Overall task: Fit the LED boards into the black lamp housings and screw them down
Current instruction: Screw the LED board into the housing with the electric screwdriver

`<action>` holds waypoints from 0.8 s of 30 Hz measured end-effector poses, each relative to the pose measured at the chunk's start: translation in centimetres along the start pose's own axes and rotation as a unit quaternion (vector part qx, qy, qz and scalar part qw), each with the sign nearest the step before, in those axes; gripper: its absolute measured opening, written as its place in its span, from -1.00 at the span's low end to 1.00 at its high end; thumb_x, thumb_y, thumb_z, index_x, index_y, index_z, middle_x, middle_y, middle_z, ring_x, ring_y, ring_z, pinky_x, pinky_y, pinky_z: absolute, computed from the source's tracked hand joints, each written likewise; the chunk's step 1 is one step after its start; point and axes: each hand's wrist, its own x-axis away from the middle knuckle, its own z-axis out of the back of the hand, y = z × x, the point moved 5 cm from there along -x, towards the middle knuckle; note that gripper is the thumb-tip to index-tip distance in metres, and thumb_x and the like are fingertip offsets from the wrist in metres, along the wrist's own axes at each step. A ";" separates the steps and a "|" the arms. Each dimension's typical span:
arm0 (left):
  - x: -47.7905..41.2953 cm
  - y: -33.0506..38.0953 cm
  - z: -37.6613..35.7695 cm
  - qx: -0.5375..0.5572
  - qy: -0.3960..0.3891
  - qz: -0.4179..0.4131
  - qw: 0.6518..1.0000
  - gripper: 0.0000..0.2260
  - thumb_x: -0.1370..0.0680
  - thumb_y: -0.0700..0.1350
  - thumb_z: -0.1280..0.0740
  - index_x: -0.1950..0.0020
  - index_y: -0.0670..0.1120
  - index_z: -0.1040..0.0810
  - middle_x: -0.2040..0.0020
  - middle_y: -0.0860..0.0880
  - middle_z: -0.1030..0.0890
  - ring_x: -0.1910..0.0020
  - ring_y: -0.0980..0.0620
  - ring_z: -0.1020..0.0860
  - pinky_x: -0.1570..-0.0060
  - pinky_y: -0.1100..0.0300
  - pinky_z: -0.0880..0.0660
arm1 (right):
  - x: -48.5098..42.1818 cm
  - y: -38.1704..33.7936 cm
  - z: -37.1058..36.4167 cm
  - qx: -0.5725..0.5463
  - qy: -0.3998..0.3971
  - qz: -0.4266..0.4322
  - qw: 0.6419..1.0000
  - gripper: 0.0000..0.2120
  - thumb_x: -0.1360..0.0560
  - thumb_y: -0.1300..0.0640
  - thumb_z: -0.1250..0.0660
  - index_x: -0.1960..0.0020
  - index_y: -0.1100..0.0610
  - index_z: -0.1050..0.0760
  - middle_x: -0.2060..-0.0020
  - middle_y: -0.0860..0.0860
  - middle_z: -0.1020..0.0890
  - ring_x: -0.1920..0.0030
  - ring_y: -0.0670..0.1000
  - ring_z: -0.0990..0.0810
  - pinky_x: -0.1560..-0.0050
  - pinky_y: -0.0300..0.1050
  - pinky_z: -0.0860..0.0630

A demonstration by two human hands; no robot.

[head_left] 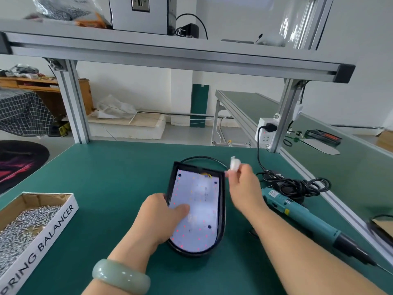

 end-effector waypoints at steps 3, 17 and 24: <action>0.3 0.6 -0.3 0.110 0.026 -0.013 0.993 -0.93 -0.47 -0.12 -0.44 0.20 -0.07 -0.61 0.35 0.09 -0.68 0.38 0.09 -0.63 0.45 0.28 -0.48 | 2.2 0.6 -0.2 -0.423 0.040 -0.253 0.869 -0.79 -0.64 0.18 -0.07 0.11 0.16 -0.41 0.34 0.02 -0.61 0.41 -0.08 -0.54 0.33 -0.18 -0.49; 1.3 0.7 -2.5 0.030 0.034 -0.058 0.997 -0.91 -0.48 -0.02 -0.39 0.15 -0.01 -0.54 0.27 0.12 -0.64 0.28 0.11 -0.61 0.33 0.24 -0.53 | 8.5 -0.3 0.3 -0.472 -0.208 -0.272 0.812 -0.63 -0.46 -0.02 -0.36 -0.15 0.20 -0.61 -0.01 0.13 -0.70 -0.03 0.14 -0.69 -0.02 0.08 -0.59; 1.6 1.8 -2.2 0.159 0.008 -0.075 0.984 -0.45 -0.47 0.36 -0.18 0.17 -0.15 -0.53 0.36 0.12 -0.59 0.40 0.17 -0.52 0.29 0.24 -0.44 | 8.8 0.6 2.8 -0.351 -0.114 -0.240 0.898 -0.78 -0.52 0.43 -0.22 0.10 0.22 -0.60 0.19 0.10 -0.73 0.21 0.06 -0.71 0.21 -0.05 -0.64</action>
